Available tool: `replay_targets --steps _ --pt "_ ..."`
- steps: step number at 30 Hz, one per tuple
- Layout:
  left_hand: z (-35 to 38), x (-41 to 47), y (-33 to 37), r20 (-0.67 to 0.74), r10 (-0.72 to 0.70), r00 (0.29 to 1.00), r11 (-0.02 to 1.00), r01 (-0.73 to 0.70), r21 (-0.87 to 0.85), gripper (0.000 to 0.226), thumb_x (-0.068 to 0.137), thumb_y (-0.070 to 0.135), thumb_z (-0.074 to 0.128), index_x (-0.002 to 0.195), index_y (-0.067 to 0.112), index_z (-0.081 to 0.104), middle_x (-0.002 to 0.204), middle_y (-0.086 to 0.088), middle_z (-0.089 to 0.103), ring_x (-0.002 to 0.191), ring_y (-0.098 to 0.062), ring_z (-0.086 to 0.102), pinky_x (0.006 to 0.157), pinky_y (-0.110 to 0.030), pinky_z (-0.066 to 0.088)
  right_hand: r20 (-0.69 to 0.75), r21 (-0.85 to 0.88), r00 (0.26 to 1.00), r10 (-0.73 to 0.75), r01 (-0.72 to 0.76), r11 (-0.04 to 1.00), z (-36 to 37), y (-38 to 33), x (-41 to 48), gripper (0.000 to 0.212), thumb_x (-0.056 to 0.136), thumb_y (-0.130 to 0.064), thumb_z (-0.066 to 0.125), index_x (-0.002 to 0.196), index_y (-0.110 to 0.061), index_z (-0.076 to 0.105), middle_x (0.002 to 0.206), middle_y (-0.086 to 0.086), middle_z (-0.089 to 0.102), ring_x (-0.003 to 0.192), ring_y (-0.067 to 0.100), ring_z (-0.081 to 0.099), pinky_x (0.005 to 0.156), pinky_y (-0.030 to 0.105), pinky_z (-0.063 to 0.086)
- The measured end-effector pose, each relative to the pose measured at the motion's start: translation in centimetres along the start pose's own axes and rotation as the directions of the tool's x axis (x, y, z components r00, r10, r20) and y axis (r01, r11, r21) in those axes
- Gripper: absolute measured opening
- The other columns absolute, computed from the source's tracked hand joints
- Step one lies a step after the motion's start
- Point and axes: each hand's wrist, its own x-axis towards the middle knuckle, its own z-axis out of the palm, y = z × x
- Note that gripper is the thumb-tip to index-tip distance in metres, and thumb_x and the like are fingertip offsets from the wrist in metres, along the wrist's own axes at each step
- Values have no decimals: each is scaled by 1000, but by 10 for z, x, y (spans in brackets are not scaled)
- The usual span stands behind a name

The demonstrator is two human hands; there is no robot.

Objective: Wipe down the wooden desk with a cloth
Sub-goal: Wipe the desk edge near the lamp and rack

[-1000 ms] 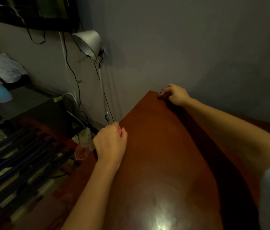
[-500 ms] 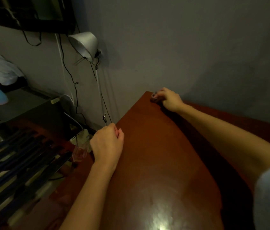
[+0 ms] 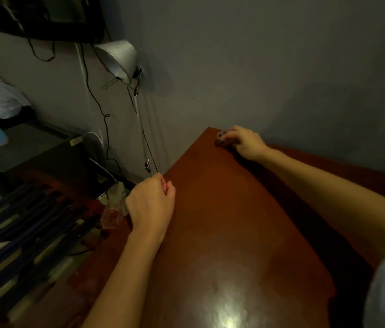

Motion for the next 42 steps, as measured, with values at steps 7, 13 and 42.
replay_targets --steps 7,13,42 --pt "0 -1 0 8 11 1000 1000 -11 -3 27 94 32 50 70 20 53 64 4 54 60 -15 55 56 -33 50 54 -70 992 116 -112 991 -33 61 -28 43 90 9 46 118 -18 65 130 5 53 119 28 51 90 39 44" --pt "0 -1 0 -5 5 1000 1000 -5 -23 26 93 31 52 69 20 53 61 5 53 57 -13 52 53 -31 47 15 10 1000 -6 6 1000 -12 19 -23 47 86 12 46 118 -16 65 132 3 52 121 21 51 93 29 42" --pt "0 0 0 -19 -11 1000 1000 10 -19 29 94 30 52 67 19 52 60 5 52 54 -11 49 48 -26 30 103 25 979 -176 175 984 -26 20 -79 37 88 4 57 115 -19 67 133 -4 53 120 9 49 97 25 40"
